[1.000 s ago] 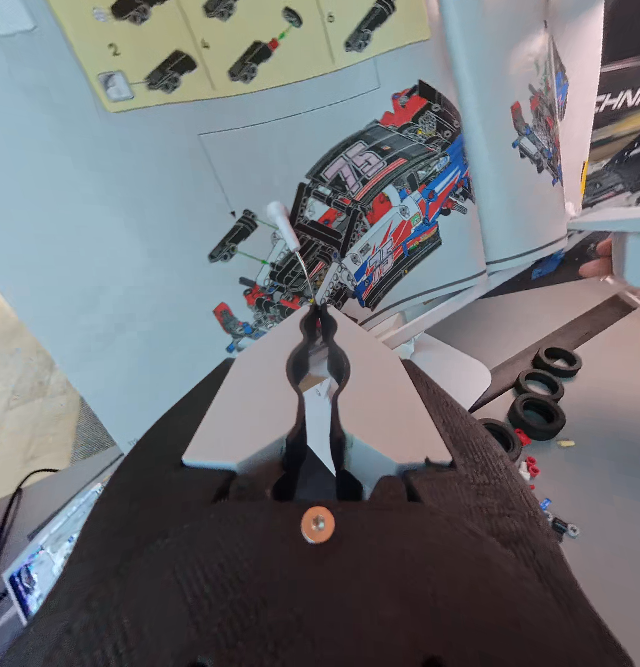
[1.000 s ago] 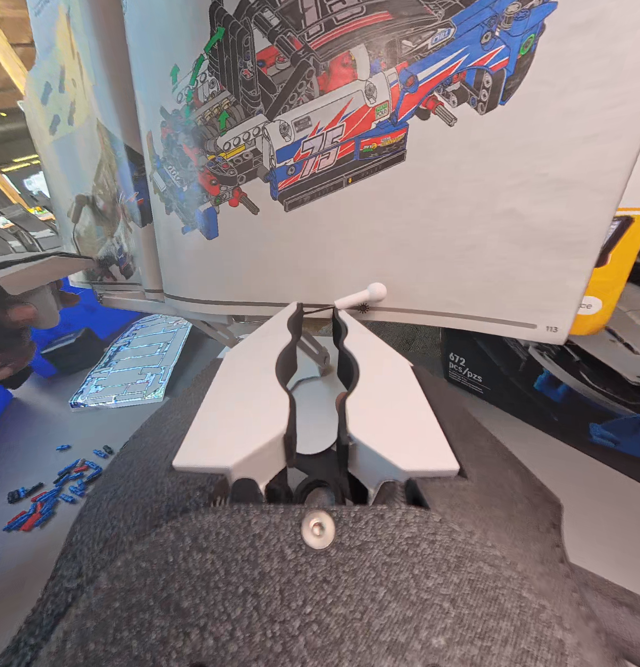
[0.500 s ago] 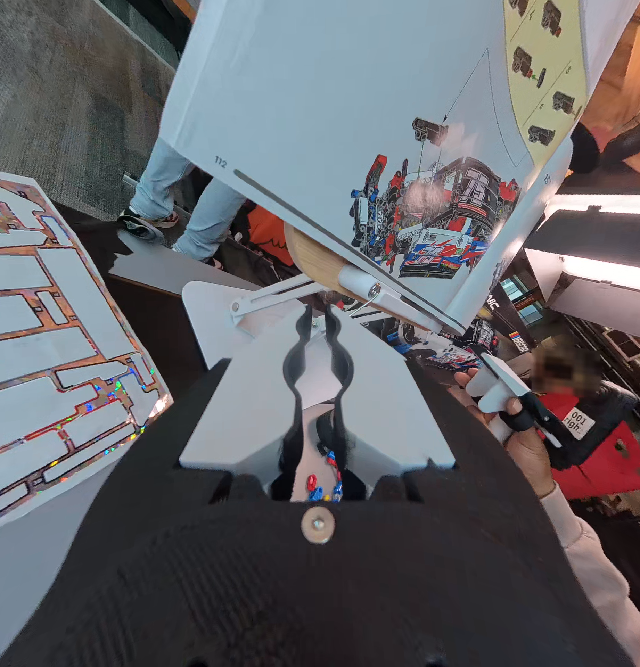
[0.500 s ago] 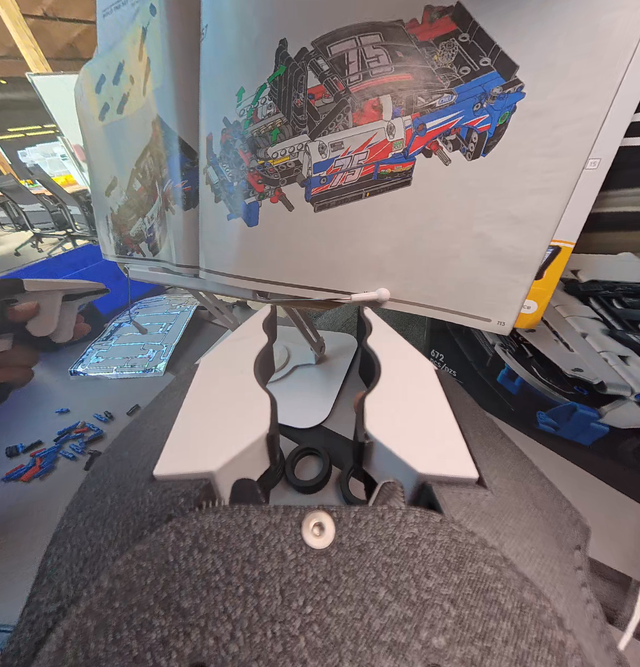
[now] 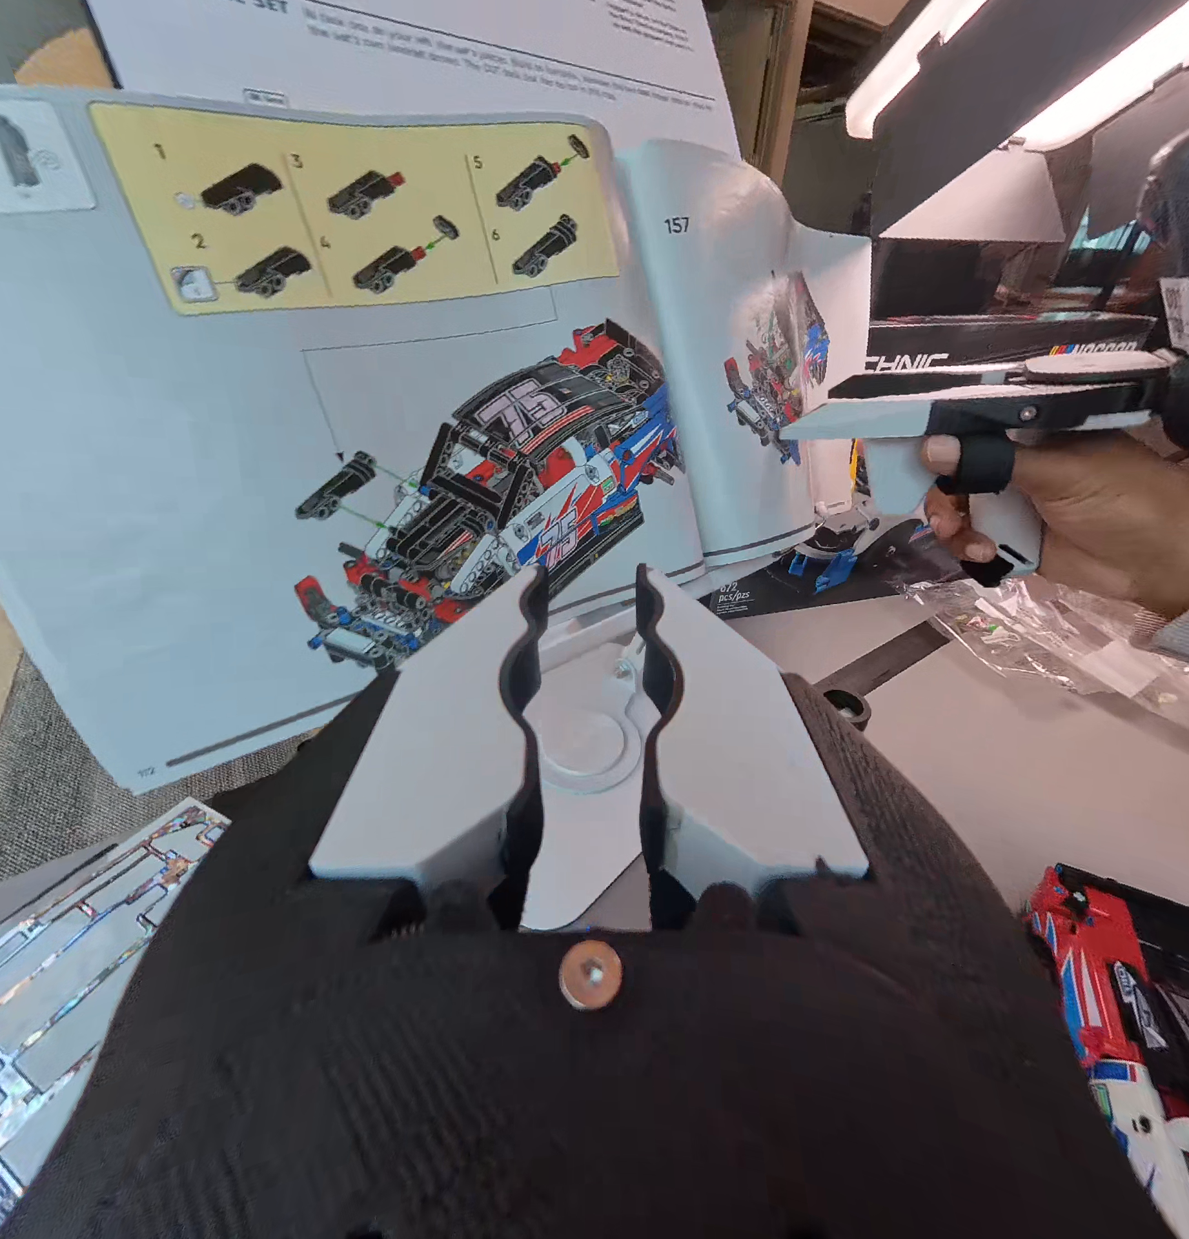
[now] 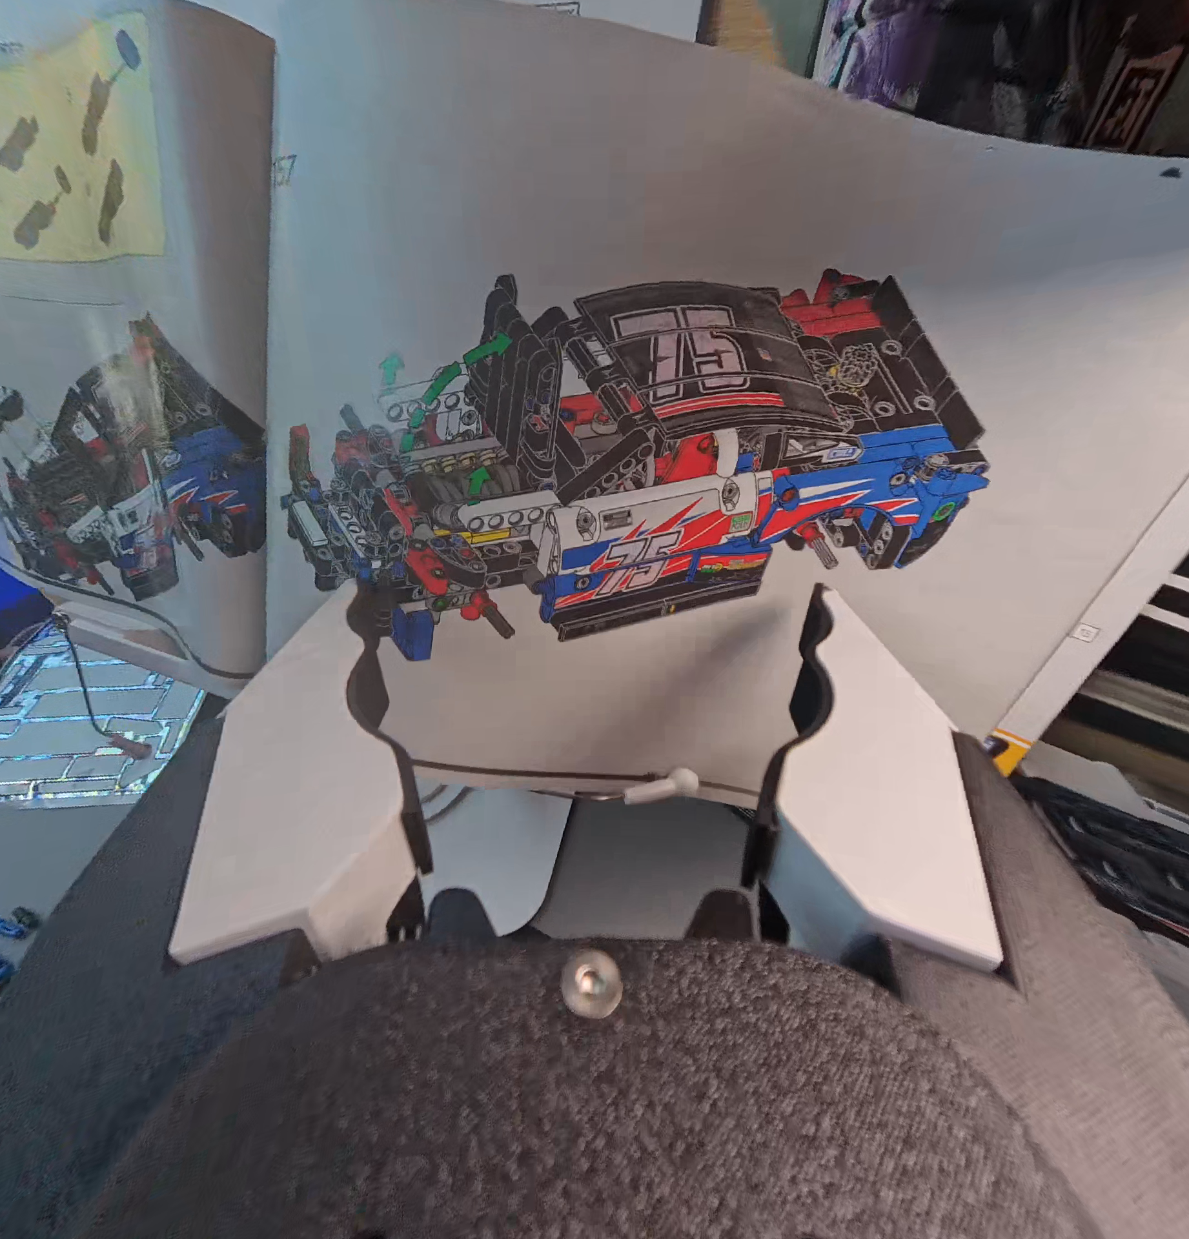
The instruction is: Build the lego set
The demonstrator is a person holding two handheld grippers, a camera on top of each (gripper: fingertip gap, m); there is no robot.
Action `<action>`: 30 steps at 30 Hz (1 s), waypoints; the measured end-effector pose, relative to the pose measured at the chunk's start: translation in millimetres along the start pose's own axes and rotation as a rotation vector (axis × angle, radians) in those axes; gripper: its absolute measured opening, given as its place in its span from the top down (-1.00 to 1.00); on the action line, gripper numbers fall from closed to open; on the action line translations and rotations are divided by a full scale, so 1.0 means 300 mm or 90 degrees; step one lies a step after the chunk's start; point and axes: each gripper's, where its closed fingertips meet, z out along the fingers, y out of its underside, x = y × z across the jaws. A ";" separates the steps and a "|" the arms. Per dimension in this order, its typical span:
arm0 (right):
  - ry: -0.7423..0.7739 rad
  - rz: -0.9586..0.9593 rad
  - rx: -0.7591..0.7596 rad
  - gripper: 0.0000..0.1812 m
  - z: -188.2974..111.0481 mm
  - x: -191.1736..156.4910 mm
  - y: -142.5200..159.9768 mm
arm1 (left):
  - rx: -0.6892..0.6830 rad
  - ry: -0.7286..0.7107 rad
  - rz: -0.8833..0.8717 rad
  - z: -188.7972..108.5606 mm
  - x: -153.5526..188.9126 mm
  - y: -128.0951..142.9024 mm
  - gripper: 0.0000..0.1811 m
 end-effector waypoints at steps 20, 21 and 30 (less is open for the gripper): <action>0.099 -0.270 0.019 0.54 -0.035 -0.098 -0.051 | -0.061 0.000 0.040 0.066 0.021 0.099 0.75; 0.088 -0.285 0.032 0.63 -0.042 -0.115 -0.056 | -0.062 0.000 0.039 0.061 0.019 0.100 0.74; 0.084 -0.311 0.064 0.60 -0.086 -0.143 -0.046 | -0.055 0.011 0.034 0.022 0.028 0.090 0.72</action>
